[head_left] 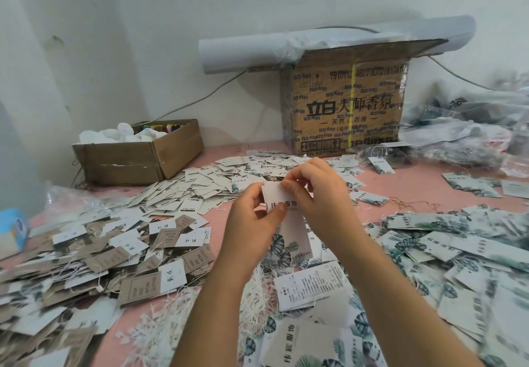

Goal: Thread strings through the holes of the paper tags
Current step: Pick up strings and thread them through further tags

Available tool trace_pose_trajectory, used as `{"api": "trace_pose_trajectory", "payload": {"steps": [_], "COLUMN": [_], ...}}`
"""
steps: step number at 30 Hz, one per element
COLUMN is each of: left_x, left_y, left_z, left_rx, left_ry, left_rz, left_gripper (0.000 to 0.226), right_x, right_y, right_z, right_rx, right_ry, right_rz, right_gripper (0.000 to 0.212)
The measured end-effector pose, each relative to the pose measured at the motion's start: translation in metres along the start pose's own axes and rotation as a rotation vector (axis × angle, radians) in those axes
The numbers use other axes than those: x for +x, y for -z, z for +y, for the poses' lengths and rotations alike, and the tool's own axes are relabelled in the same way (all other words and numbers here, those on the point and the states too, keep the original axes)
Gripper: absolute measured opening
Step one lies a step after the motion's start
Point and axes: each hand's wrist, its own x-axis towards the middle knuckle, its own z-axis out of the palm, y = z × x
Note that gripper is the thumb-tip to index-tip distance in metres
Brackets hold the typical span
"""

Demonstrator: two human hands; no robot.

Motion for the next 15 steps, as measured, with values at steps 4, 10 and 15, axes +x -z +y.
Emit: {"api": "trace_pose_trajectory", "payload": {"steps": [4, 10, 15], "left_x": [0.0002, 0.0001, -0.0006], "left_y": [0.0008, 0.0013, 0.0026], "left_z": [-0.0014, -0.0005, 0.0013], "left_rx": [0.002, 0.002, 0.003], "left_ry": [-0.006, -0.023, -0.043], "left_rz": [0.002, 0.000, 0.004], "left_gripper": [0.020, 0.019, 0.019], "right_x": [-0.0012, -0.0025, -0.0033], "right_y": [-0.0028, -0.0032, -0.0045], "right_z": [0.0009, 0.0018, 0.0019], "right_rx": [-0.048, -0.039, -0.018], "right_ry": [0.004, 0.003, -0.002], "right_rz": [0.024, 0.084, 0.101], "right_gripper": [0.008, 0.009, 0.009]}}
